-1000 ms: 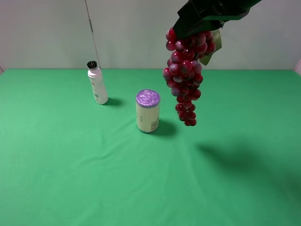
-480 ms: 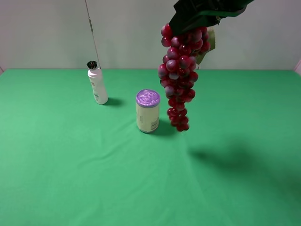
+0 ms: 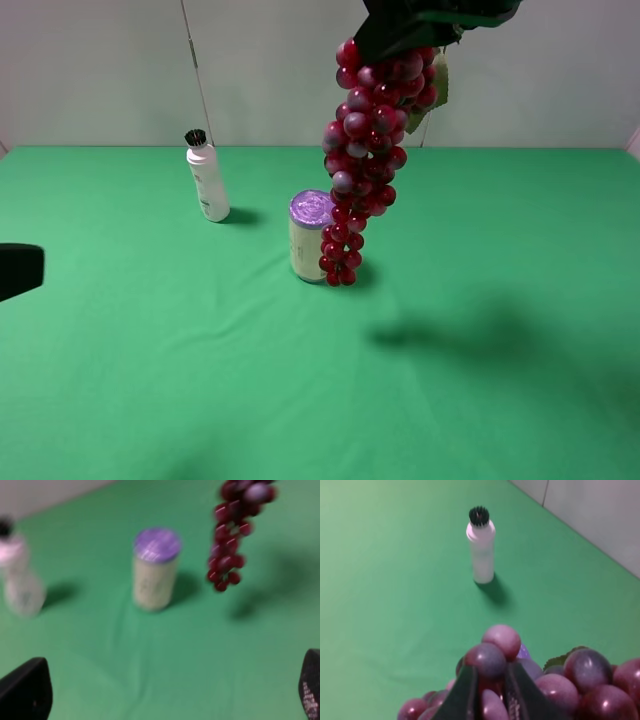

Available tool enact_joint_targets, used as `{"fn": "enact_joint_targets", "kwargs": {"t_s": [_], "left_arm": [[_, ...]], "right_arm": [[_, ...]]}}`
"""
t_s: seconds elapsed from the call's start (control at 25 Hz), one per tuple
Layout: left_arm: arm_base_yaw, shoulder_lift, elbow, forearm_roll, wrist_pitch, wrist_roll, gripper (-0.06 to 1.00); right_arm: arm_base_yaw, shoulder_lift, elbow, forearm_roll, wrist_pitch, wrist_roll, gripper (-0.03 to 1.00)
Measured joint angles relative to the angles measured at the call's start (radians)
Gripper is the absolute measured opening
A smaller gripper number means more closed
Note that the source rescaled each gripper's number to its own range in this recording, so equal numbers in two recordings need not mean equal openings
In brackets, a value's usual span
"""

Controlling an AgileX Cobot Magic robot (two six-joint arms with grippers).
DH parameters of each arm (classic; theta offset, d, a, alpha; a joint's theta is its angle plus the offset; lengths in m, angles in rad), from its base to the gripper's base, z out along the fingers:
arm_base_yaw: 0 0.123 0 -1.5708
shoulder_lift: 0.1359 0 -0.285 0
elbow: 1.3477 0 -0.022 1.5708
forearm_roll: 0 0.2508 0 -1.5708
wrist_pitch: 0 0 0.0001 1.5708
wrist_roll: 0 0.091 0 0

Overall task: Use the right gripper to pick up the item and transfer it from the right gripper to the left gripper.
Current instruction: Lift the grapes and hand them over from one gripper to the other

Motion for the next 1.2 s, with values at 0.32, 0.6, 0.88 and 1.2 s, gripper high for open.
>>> {"fn": "enact_joint_targets", "kwargs": {"t_s": [0.32, 0.6, 0.88, 1.2], "left_arm": [[0.0, 0.154, 0.01, -0.309, -0.004, 0.403, 1.0], [0.0, 0.255, 0.018, -0.332, 0.012, 0.468, 1.0], [0.0, 0.26, 0.115, -0.46, 0.012, 0.642, 1.0], [0.0, 0.26, 0.178, -0.745, -0.012, 0.924, 0.99]], "right_arm": [[0.0, 0.0, 0.0, 0.002, -0.03, 0.0, 0.0], [0.0, 0.0, 0.0, 0.006, -0.061, 0.0, 0.0], [0.0, 0.0, 0.0, 0.043, -0.086, 0.0, 0.0], [0.0, 0.0, 0.0, 0.079, -0.086, 0.0, 0.0]]}}
